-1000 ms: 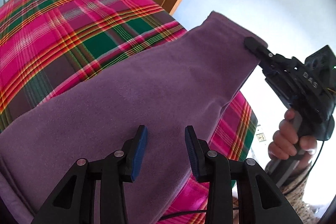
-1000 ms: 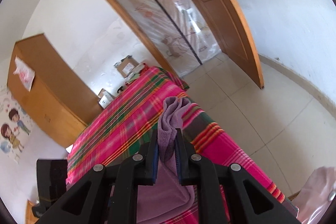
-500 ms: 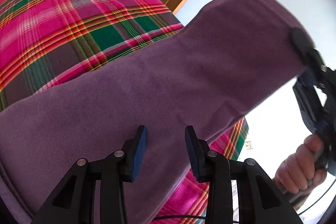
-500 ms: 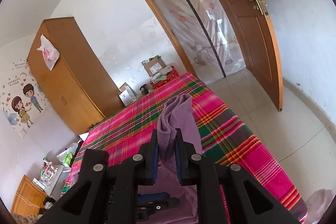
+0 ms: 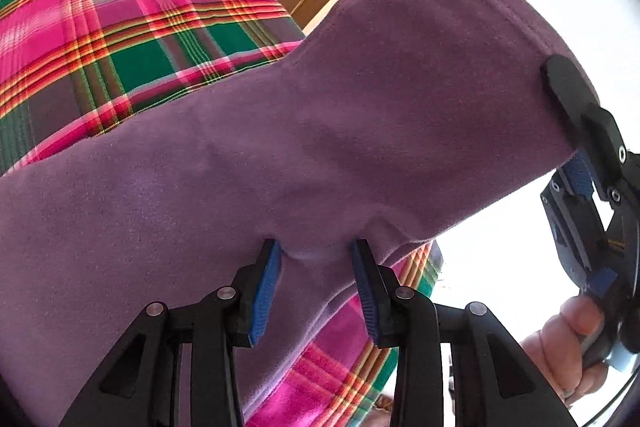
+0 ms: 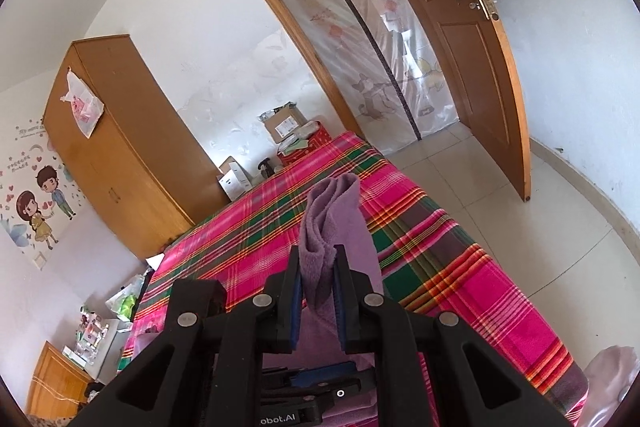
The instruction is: Fold clothes
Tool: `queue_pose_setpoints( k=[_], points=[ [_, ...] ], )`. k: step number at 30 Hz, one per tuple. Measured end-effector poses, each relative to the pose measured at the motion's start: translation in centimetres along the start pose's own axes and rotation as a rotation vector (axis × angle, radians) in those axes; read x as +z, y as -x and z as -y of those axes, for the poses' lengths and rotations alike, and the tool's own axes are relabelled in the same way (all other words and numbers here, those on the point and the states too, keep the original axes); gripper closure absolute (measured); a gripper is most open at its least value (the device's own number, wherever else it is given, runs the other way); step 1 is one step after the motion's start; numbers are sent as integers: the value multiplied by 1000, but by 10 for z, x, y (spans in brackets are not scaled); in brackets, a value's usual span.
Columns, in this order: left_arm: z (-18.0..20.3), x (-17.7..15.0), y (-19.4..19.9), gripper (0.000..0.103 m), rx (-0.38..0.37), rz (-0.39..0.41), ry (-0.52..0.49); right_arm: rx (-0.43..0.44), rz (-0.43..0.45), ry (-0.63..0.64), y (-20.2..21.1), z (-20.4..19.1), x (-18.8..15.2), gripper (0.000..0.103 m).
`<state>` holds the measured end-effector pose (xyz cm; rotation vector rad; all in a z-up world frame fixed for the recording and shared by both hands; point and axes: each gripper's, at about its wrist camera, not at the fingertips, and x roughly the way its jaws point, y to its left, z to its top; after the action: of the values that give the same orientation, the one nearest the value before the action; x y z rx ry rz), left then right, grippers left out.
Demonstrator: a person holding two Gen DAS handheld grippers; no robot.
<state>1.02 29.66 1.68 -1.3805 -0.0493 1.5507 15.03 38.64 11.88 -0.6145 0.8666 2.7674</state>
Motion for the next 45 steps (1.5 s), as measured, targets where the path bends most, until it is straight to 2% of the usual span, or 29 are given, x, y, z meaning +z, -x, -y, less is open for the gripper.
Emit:
queue_pose_setpoints(
  k=[2, 6, 13, 18, 25, 28, 30, 35, 45],
  points=[
    [-3, -1, 2, 64, -13, -5, -1, 10, -4, 8, -1, -3, -2, 89],
    [-19, -2, 13, 64, -53, -11, 96, 31, -19, 16, -4, -7, -7, 89],
    [-40, -4, 58, 64, -146, 105, 198, 63, -66, 44, -17, -23, -24, 89],
    [-49, -6, 95, 64, -165, 216, 245, 91, -106, 79, -30, -41, -40, 89],
    [-91, -20, 148, 64, -132, 302, 315, 118, -168, 103, -50, -59, -64, 89],
    [-87, -30, 167, 64, -68, 337, 289, 133, -198, 123, -58, -69, -75, 89],
    [-85, -34, 173, 64, -55, 349, 279, 143, -219, 136, -63, -76, -82, 89],
    [-86, -46, 184, 64, -15, 338, 261, 160, -270, 164, -74, -90, -101, 89],
    [-108, -60, 197, 64, -24, 349, 312, 152, -348, 165, -92, -94, -127, 89]
  ],
)
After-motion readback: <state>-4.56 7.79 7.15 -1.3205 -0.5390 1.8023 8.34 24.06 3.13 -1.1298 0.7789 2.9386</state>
